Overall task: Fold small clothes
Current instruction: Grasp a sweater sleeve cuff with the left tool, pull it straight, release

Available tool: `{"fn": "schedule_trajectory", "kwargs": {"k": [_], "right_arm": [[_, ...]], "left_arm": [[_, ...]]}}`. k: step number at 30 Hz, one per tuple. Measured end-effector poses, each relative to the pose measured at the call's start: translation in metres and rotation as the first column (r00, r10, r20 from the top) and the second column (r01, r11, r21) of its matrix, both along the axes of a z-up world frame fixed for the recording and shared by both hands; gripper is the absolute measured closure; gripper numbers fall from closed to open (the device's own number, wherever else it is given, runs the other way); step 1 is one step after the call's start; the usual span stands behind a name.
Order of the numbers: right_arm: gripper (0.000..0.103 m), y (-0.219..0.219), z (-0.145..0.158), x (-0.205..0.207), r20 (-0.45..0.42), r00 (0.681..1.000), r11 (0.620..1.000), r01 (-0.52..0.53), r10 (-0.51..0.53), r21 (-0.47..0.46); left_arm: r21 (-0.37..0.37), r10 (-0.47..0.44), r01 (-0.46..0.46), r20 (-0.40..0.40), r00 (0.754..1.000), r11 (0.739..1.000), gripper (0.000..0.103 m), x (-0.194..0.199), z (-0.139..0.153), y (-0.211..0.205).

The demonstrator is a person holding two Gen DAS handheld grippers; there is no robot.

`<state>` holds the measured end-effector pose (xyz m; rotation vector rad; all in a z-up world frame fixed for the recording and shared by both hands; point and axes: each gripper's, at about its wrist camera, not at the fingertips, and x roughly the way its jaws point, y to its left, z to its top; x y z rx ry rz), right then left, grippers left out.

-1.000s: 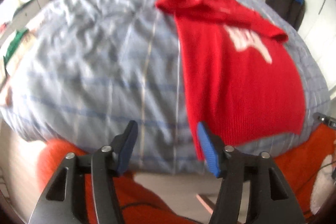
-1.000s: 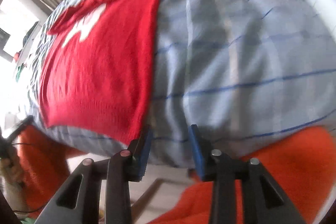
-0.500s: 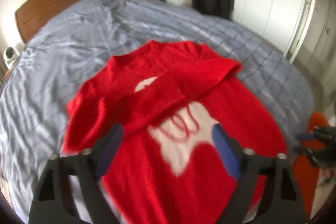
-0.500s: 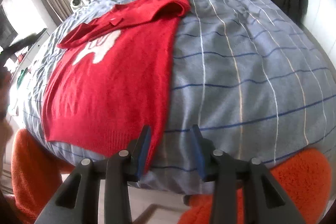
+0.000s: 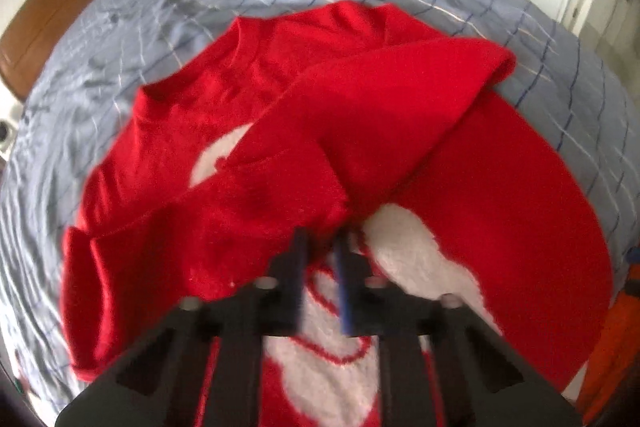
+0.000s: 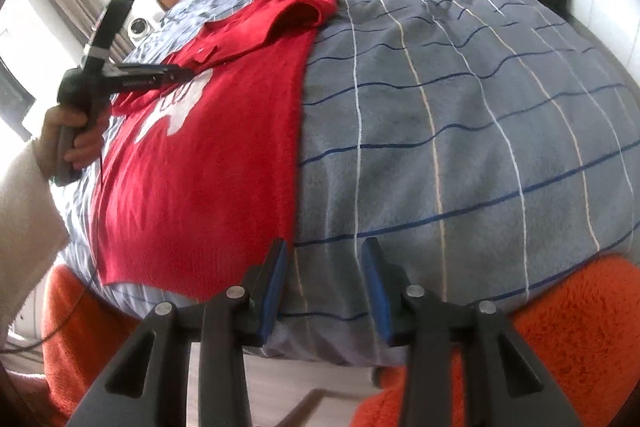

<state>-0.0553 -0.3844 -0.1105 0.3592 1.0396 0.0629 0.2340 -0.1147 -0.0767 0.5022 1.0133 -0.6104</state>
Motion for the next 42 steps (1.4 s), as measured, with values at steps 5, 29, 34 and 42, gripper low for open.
{"fn": "schedule_trajectory", "kwargs": {"k": [5,29,34,42], "right_arm": [[0.065,0.002,-0.001,0.002,-0.002,1.000,1.000,-0.007,0.007,-0.007],[0.065,0.024,-0.001,0.003,-0.003,0.999,0.995,-0.050,0.050,-0.084],[0.065,0.021,-0.004,0.002,-0.017,0.999,0.994,-0.034,0.032,-0.100],[0.063,0.018,0.003,0.005,-0.023,0.999,0.994,-0.032,0.030,-0.105]], "left_arm": [[-0.181,0.068,-0.083,-0.086,0.994,0.980,0.100,0.009,0.021,0.029],[-0.192,0.995,-0.981,0.095,-0.030,-0.011,0.101,-0.052,0.016,0.404],[-0.138,0.998,-0.989,0.041,-0.053,-0.047,0.101,-0.049,-0.011,0.419],[-0.146,0.995,-0.988,0.092,0.028,0.042,0.043,-0.075,-0.002,0.405]]}}
